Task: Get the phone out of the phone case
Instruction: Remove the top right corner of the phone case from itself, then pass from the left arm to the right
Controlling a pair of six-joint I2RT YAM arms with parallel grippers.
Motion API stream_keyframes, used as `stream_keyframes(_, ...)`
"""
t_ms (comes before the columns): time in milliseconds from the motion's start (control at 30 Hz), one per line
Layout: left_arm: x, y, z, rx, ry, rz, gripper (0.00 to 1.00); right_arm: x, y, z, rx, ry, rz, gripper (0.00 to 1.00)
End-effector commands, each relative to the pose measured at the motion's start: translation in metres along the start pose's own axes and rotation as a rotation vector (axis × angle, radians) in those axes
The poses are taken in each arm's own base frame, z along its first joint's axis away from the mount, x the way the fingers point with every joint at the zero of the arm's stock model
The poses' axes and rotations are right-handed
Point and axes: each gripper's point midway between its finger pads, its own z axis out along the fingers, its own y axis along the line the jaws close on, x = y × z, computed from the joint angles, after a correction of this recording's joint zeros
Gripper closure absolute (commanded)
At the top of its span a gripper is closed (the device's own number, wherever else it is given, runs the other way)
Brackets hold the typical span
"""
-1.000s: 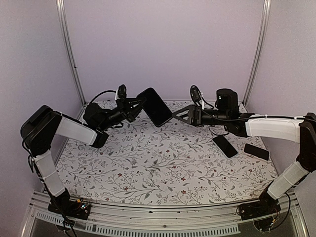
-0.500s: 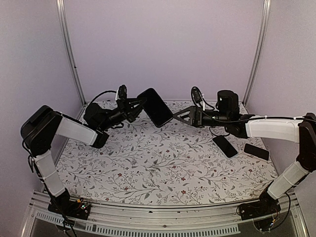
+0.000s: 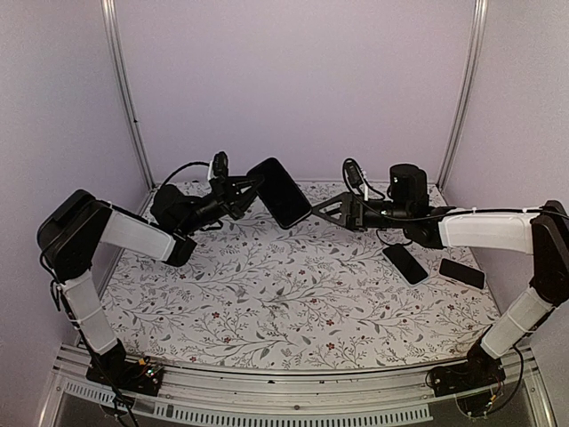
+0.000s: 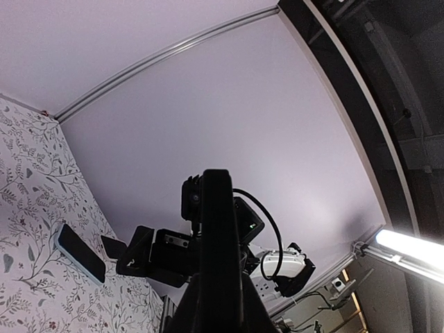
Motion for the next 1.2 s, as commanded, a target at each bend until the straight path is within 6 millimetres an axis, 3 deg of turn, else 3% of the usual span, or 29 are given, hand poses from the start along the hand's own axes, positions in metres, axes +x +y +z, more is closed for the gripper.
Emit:
stream_keyframes(0, -0.005, -0.102, 0.008, 0.322, -0.010, 0.132, 1.00, 0.022, -0.044, 0.002, 0.130, 0.055, 0.092, 0.01)
stream_keyframes(300, -0.002, -0.105, 0.013, 0.307, 0.008, 0.156, 1.00, 0.021, -0.039, 0.003, 0.106, 0.063, 0.095, 0.01)
stream_keyframes(733, 0.009, -0.080, 0.027, 0.236, 0.081, 0.116, 1.00, 0.008, 0.019, 0.006, -0.115, 0.102, 0.045, 0.01)
stream_keyframes(833, 0.010, -0.077, 0.029, 0.226, 0.094, 0.115, 1.00, 0.008, 0.027, 0.008, -0.144, 0.115, 0.047, 0.06)
stream_keyframes(1167, 0.019, -0.066, 0.038, 0.181, 0.138, 0.127, 1.00, 0.006, 0.049, 0.012, -0.227, 0.133, 0.060, 0.36)
